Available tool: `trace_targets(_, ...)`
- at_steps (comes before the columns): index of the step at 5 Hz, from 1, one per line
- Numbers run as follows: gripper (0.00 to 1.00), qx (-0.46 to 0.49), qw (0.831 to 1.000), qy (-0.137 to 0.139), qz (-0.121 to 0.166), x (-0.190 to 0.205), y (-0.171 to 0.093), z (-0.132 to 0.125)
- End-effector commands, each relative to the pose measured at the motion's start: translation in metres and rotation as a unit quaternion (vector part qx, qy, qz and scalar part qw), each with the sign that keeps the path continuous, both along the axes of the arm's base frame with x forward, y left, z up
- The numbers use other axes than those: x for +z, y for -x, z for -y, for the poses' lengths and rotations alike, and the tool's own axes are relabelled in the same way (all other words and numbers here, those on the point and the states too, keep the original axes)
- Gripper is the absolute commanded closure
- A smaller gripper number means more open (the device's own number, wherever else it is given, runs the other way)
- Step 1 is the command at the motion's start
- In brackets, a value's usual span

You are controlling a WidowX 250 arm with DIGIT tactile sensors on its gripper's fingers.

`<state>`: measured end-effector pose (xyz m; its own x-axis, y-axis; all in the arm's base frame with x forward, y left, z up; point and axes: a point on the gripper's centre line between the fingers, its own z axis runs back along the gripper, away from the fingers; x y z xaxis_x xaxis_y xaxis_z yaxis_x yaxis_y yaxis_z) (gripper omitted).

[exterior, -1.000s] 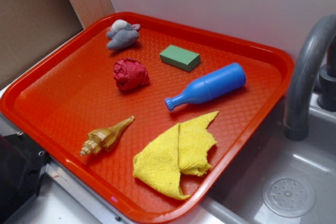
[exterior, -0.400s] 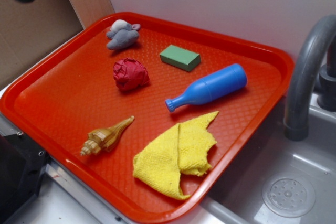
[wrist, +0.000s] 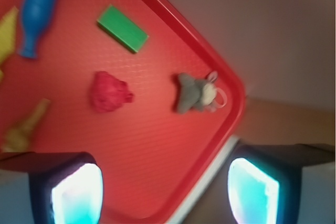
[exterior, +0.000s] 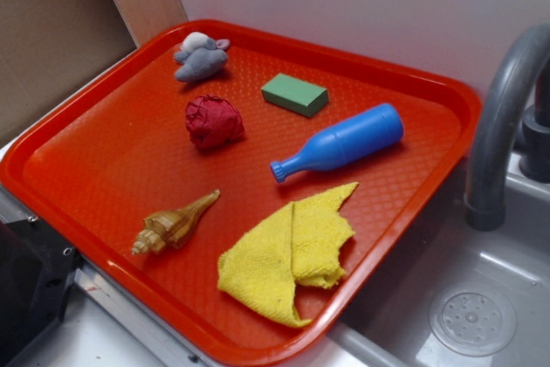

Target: Grab the green block.

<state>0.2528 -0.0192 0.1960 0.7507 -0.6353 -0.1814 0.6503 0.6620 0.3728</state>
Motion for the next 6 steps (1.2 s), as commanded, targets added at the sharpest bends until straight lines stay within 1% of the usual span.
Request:
trace_targets(1,0.0,-0.136,0.988,-0.066,-0.03,-0.054,-0.04,0.025)
trace_targets(2,0.0,-0.195,0.977,-0.055,-0.061,-0.084,-0.048,0.044)
trace_targets(3,0.0,-0.245,0.963,-0.044,-0.106,-0.11,-0.054,0.055)
trace_targets(4,0.0,-0.26,0.958,-0.037,-0.117,-0.126,-0.063,0.061)
trace_targets(5,0.0,-0.264,0.954,-0.038,-0.135,-0.138,-0.069,0.062)
trace_targets(6,0.0,-0.264,0.95,-0.022,-0.166,-0.152,-0.068,0.062)
